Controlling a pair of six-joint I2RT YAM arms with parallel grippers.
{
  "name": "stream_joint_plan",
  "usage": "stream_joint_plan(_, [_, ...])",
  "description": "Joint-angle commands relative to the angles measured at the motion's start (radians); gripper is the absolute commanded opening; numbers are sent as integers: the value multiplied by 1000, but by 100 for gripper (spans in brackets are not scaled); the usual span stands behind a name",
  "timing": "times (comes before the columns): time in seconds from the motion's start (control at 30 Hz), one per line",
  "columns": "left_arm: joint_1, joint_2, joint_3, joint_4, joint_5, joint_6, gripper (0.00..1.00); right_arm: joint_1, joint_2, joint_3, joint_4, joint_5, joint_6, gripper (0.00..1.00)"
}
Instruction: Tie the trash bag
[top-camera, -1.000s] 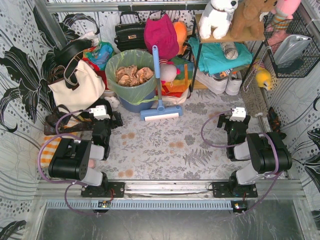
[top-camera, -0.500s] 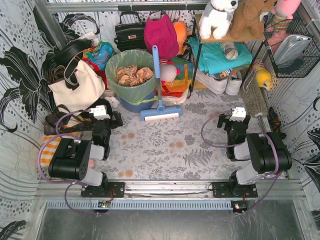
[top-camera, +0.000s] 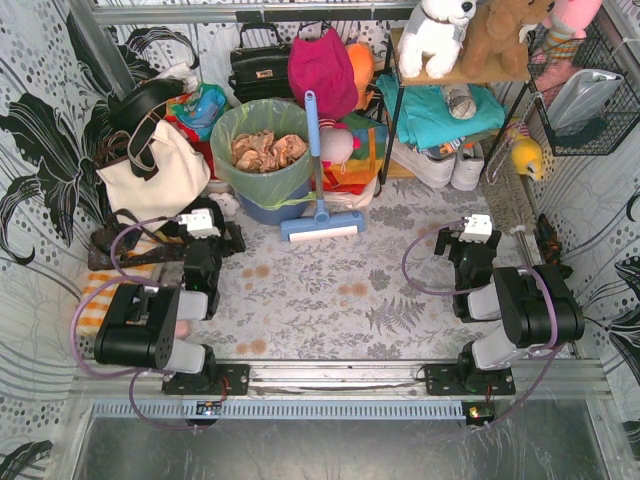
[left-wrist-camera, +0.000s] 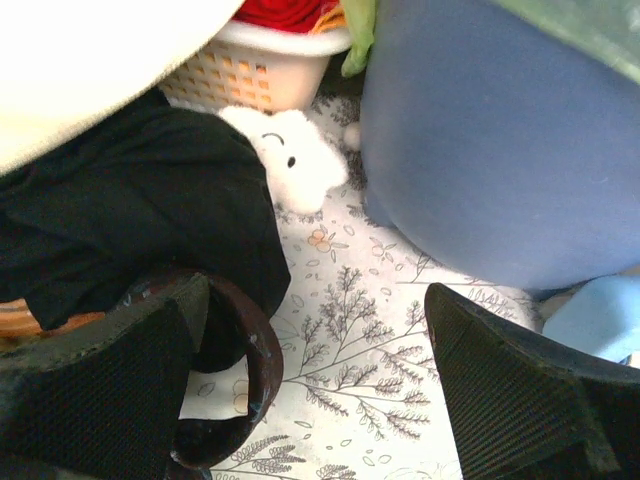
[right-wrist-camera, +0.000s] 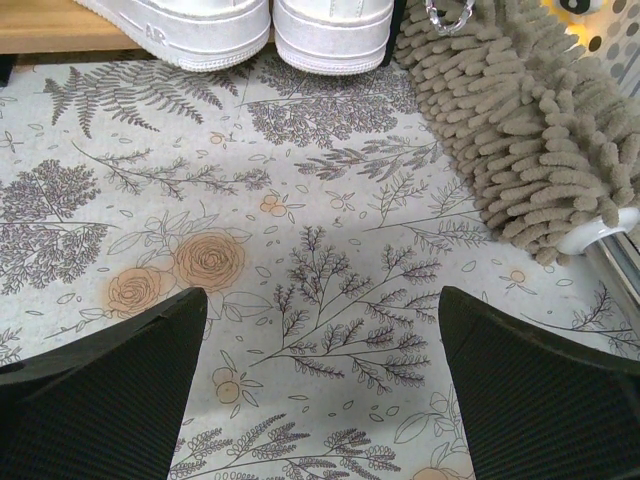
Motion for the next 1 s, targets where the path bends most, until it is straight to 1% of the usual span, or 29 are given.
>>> stream_joint_plan(0.0, [-36, -116, 84, -150, -60, 38, 98, -1, -37, -7, 26, 1, 3, 97])
stream_joint_plan(0.07, [-69, -164, 112, -226, -113, 46, 98, 0, -71, -16, 21, 11, -6, 97])
stream_joint_plan(0.2, [-116, -255, 159, -348, -153, 24, 98, -1, -231, 53, -254, 34, 7, 97])
stream_joint_plan(0.33, [-144, -337, 220, -465, -146, -29, 98, -1, -353, 125, -436, -2, 35, 97])
stream_joint_plan(0.47, [-152, -403, 341, -715, -137, -116, 98, -1, -430, 253, -687, -72, 117, 97])
stream_joint_plan(0.6, [-153, -447, 498, -1030, -149, -151, 98, 0, -485, 395, -914, -221, 200, 97])
stream_joint_plan(0.73, [-151, -500, 561, -1160, -115, -106, 98, -1, -495, 557, -1136, -294, 330, 97])
stream_joint_plan(0.8, [-152, -530, 569, -1196, -109, -78, 98, 0, -478, 639, -1224, -383, 358, 97])
stream_joint_plan(0.87, [-153, -561, 565, -1213, -103, -52, 98, -1, -466, 685, -1251, -488, 381, 97])
stream_joint_plan(0.97, [-153, -605, 559, -1210, -105, -40, 98, -1, -448, 705, -1174, -644, 418, 98])
